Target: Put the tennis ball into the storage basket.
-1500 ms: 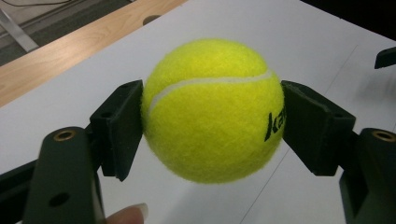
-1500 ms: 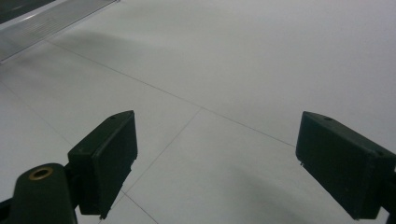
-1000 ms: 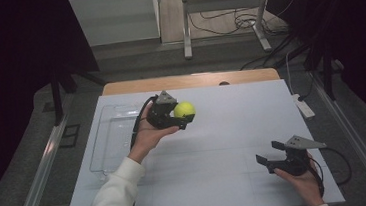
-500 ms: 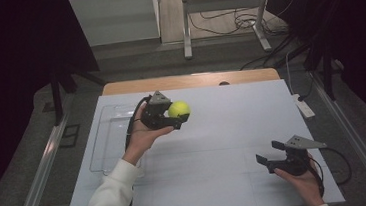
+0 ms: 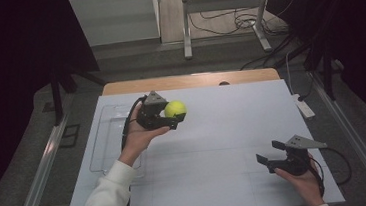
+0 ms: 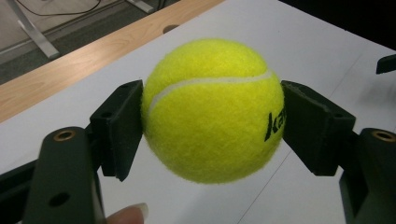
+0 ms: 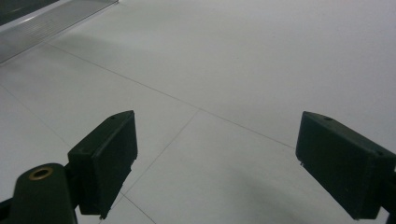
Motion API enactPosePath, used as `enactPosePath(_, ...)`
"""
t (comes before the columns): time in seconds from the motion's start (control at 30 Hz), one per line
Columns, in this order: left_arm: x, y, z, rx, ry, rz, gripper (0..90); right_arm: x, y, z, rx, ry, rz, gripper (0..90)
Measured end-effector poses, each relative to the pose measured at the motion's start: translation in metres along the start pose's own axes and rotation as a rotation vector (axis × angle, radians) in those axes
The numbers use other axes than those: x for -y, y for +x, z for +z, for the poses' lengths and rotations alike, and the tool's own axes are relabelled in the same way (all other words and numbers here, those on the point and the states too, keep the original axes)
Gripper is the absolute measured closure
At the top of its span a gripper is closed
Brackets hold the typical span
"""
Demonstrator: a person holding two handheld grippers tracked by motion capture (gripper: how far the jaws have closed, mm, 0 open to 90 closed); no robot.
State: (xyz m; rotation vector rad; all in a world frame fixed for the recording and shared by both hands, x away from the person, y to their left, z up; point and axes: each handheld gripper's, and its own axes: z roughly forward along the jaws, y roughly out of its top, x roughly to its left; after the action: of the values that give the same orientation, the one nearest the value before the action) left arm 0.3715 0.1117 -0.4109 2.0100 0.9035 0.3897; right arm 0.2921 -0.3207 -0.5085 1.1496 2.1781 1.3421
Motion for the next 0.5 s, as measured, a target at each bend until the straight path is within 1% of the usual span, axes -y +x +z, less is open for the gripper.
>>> enactPosePath(0.5,0.0043,0.0058,-0.0093,-0.021,0.001,-0.004,26.4,-0.0001,0.0002,0.0004,0.001,0.002,-0.001,12.7)
